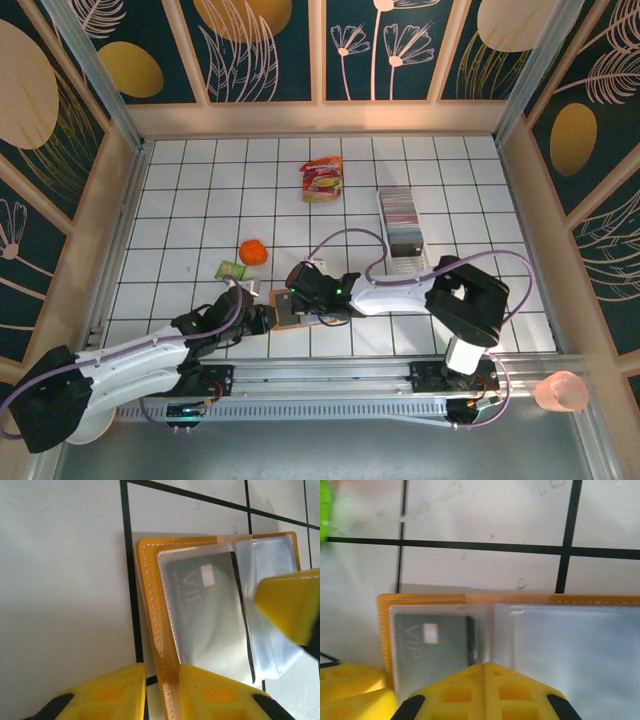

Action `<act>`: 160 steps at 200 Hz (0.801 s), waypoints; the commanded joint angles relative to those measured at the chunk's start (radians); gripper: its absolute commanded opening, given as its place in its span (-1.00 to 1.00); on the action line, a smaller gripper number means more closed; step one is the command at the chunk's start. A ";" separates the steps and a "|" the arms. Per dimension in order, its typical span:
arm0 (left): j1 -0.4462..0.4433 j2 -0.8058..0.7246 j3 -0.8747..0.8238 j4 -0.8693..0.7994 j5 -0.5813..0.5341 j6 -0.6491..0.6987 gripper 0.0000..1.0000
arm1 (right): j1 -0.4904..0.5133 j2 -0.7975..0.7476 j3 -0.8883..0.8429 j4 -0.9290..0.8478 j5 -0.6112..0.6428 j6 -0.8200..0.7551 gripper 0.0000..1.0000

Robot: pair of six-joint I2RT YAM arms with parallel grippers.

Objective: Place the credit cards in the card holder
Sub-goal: Insert the credit card into the card slot, then flip over the card slot in the card holder.

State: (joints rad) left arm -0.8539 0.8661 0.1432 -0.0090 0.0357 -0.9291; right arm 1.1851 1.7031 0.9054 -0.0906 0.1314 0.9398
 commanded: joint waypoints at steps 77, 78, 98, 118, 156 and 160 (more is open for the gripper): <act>-0.004 -0.110 0.091 -0.118 0.002 -0.017 -0.54 | 0.068 -0.198 -0.165 -0.103 0.082 0.137 -0.46; -0.005 -0.108 0.091 -0.116 0.004 -0.016 -0.54 | 0.068 -0.197 -0.166 -0.101 0.083 0.137 -0.46; -0.005 -0.065 0.090 -0.071 0.034 -0.011 -0.70 | 0.069 -0.182 -0.176 -0.076 0.072 0.142 -0.45; -0.004 -0.032 0.086 -0.056 0.031 -0.009 -0.77 | 0.070 -0.160 -0.171 -0.070 0.072 0.145 -0.41; -0.005 0.000 0.057 -0.037 0.018 -0.013 -0.83 | 0.068 -0.138 -0.165 -0.065 0.077 0.144 -0.34; -0.005 0.003 0.055 -0.037 0.015 -0.014 -0.84 | 0.069 -0.136 -0.162 -0.069 0.077 0.145 -0.33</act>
State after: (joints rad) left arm -0.8547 0.8562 0.2150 -0.0746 0.0483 -0.9405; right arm 1.2453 1.5448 0.7372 -0.1616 0.1829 1.0618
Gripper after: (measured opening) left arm 0.093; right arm 0.329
